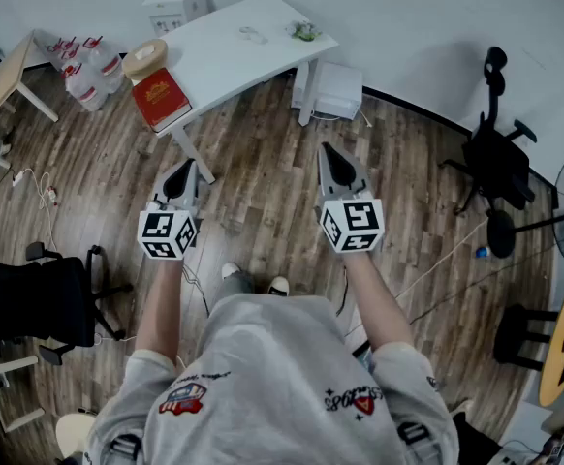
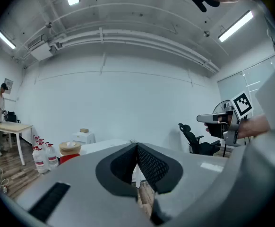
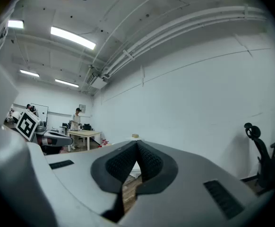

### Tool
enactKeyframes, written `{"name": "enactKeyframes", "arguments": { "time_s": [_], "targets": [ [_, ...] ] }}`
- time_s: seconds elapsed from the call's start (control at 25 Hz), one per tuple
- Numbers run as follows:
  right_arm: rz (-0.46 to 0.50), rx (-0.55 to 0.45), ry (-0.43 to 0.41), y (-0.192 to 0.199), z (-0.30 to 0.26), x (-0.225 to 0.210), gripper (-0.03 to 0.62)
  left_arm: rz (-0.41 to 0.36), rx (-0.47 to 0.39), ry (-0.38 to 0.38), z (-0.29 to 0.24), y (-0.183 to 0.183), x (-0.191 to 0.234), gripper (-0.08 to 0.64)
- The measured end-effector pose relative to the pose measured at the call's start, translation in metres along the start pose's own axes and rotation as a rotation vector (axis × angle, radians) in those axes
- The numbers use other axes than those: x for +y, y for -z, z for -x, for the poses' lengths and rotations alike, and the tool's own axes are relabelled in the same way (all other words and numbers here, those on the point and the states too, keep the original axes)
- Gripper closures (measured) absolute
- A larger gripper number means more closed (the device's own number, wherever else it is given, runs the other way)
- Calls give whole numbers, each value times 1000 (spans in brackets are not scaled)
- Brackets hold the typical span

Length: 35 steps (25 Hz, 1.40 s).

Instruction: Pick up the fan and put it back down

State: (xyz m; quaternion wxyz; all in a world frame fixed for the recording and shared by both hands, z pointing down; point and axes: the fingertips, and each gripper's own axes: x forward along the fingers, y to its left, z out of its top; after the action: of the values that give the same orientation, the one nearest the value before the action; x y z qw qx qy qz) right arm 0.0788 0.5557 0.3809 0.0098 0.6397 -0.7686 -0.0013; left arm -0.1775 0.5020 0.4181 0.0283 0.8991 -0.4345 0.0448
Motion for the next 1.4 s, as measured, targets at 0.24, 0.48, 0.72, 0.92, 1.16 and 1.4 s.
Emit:
{"name": "enactKeyframes", "arguments": {
  "time_s": [0.24,0.48,0.72,0.92,1.16,1.4],
  "targets": [
    [-34,-20,-11,-2,-2,0,600,13,8,8,-3,2,3,555],
    [-42,-27,-14,1,5,2,601,32,14,22,0,5,0,555],
    [-58,7,-43,8,1,8,474,55,16,32,0,6,-4,555],
    [-42,16,-44,10,-2,13,366,61,18,34,2,6,-5,555],
    [-34,12,-46,10,3,14,358,59,16,31,7,6,-10,555],
    [-33,16,-46,12,2,10,357,60,18,39,5,8,-13,555]
  ]
}}
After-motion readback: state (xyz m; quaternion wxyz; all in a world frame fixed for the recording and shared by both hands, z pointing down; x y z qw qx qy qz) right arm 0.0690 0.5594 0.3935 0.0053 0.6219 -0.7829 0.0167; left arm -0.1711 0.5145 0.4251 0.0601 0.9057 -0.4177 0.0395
